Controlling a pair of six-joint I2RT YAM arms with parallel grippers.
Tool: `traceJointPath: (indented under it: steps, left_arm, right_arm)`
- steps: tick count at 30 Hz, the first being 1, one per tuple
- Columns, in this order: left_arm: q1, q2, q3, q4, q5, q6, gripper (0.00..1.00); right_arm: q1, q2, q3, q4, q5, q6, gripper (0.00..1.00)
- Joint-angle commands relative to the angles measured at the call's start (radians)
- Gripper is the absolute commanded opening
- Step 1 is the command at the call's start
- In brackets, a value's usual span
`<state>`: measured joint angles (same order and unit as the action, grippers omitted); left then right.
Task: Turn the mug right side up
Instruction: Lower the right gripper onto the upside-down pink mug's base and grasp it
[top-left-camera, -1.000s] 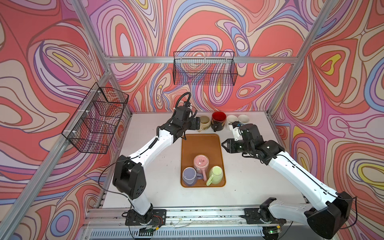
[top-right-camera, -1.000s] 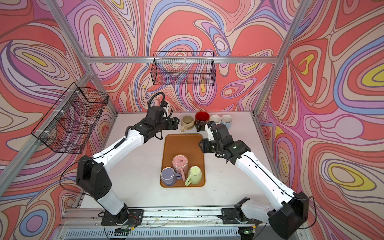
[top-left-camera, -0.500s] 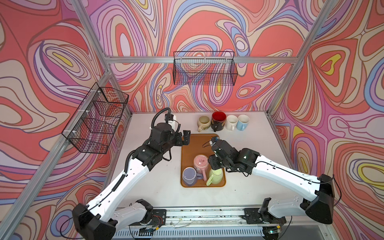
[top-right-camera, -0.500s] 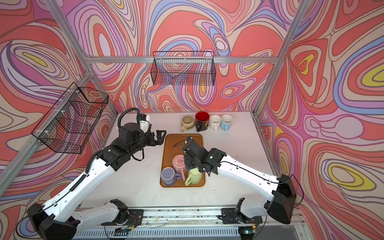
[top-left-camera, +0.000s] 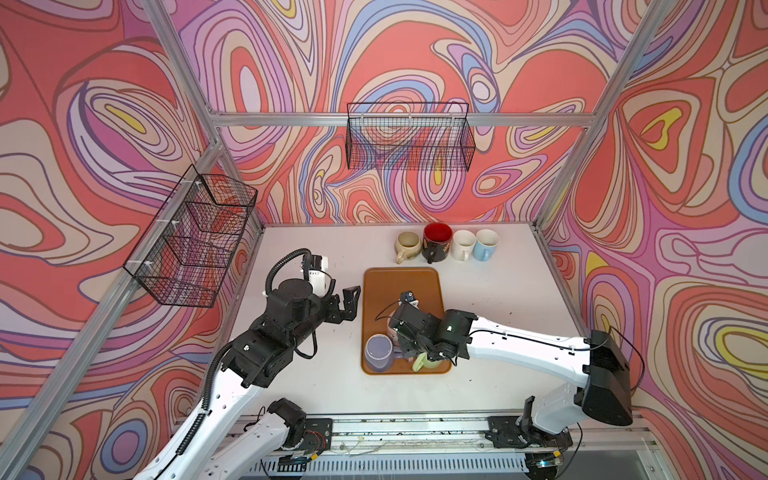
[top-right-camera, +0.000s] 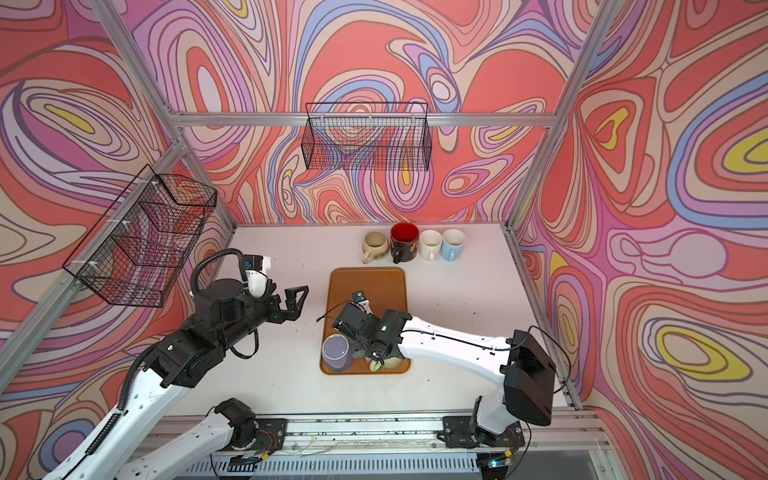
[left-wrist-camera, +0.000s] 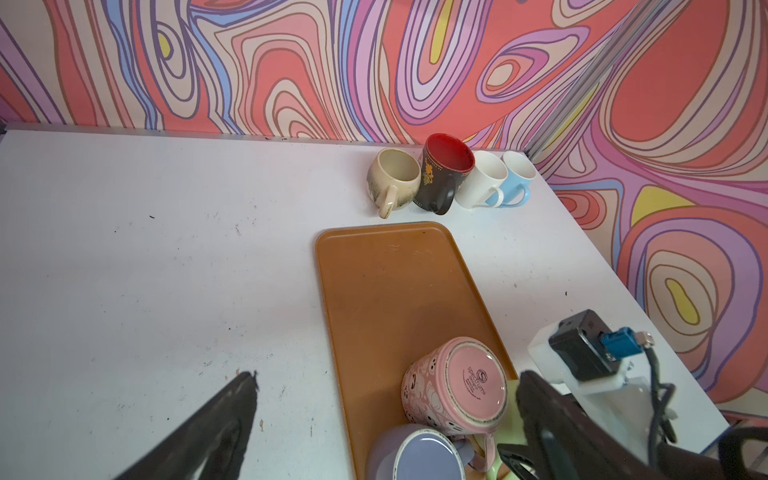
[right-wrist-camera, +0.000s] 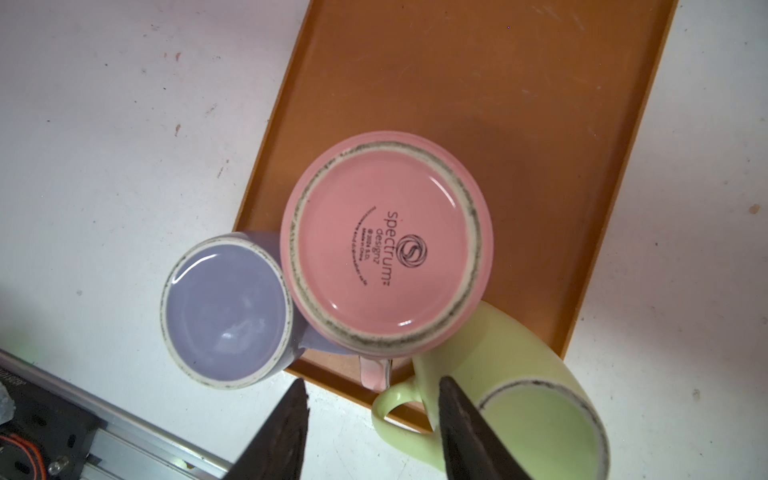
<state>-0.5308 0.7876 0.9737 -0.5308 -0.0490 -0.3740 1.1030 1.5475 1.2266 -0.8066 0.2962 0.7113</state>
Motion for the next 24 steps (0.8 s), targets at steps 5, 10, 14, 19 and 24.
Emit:
traceJointPath:
  steps: [5,10,14,19,24]
  left_arm:
    - [-0.005,-0.063,-0.022,-0.072,0.018,0.044,1.00]
    - [-0.005,-0.089,-0.042,-0.074,0.024,0.049,1.00]
    - [-0.005,-0.096,-0.061,-0.060,0.031,0.050,1.00]
    - [-0.005,-0.092,-0.067,-0.063,0.036,0.058,1.00]
    - [-0.012,-0.101,-0.090,-0.052,0.036,0.058,1.00]
  right_arm:
    - [0.008,0.048,0.005,0.010,0.024,0.079,0.49]
    - [0.019,0.114,0.044,-0.010,0.025,0.084,0.44]
    - [0.020,0.143,0.054,-0.028,0.041,0.094,0.42]
    - [0.018,0.192,0.089,-0.055,0.076,0.095,0.39]
    - [0.008,0.218,0.096,-0.047,0.091,0.101,0.33]
